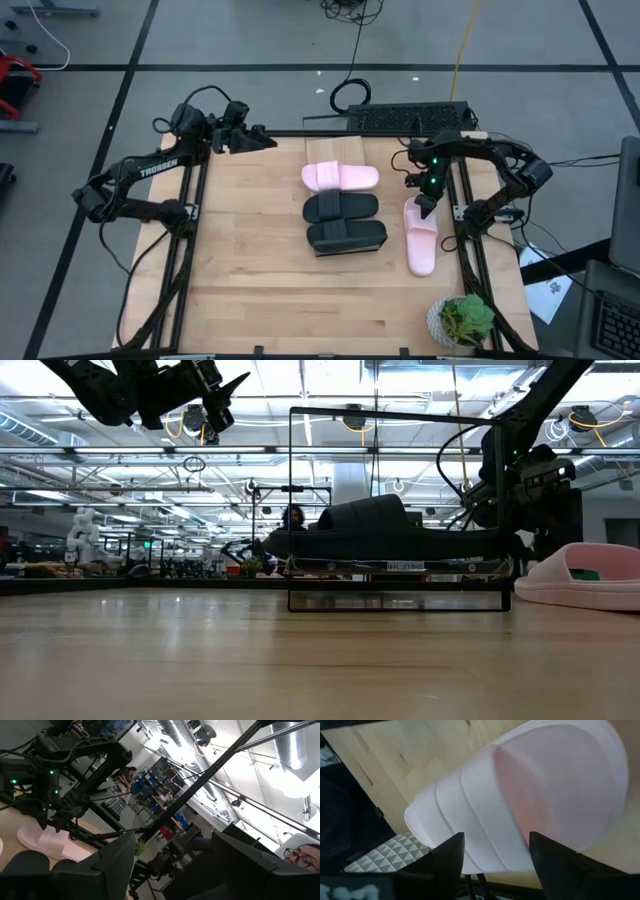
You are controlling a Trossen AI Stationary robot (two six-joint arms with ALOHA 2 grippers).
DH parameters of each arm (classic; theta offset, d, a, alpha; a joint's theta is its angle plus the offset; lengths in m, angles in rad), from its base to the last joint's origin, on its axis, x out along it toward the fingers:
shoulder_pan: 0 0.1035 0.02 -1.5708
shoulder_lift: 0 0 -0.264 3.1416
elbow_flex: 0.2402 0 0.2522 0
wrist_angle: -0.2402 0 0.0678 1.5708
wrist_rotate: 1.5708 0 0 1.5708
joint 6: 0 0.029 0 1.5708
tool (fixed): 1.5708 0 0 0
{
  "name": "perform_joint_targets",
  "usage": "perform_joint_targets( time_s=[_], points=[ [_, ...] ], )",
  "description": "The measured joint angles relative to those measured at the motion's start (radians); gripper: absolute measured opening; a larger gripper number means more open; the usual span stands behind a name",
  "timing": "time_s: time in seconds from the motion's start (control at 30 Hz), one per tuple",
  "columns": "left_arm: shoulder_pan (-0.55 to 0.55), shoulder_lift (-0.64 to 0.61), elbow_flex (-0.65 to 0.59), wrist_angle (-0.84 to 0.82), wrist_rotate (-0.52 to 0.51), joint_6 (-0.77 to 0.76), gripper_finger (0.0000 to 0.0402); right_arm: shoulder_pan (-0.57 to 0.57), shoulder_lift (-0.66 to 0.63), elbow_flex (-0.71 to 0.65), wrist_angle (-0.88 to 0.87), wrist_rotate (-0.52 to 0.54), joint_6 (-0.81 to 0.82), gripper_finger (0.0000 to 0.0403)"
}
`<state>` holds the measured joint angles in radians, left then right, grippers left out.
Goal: Pick and place slides into the shelf
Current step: Put the pink slide on the shelf
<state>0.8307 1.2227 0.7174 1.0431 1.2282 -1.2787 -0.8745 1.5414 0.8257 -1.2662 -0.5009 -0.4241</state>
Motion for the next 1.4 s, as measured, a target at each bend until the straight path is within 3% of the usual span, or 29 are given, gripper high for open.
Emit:
perform_joint_targets(
  time_s=[0.6, 0.97, 1.4],
  points=[
    [0.0, 0.0, 0.0, -0.011, -0.011, 0.001, 0.026, 0.013, 0.0, 0.0, -0.022, -0.034, -0.118, 0.02],
    [0.0, 0.0, 0.0, -0.182, -0.026, 0.099, 0.0259, 0.015, 0.0, -0.032, -0.027, -0.053, -0.137, 0.02],
    [0.0, 0.0, 0.0, -0.176, -0.026, 0.103, 0.0259, 0.092, 0.0, -0.045, -0.017, -0.07, -0.14, 0.02]
  ],
)
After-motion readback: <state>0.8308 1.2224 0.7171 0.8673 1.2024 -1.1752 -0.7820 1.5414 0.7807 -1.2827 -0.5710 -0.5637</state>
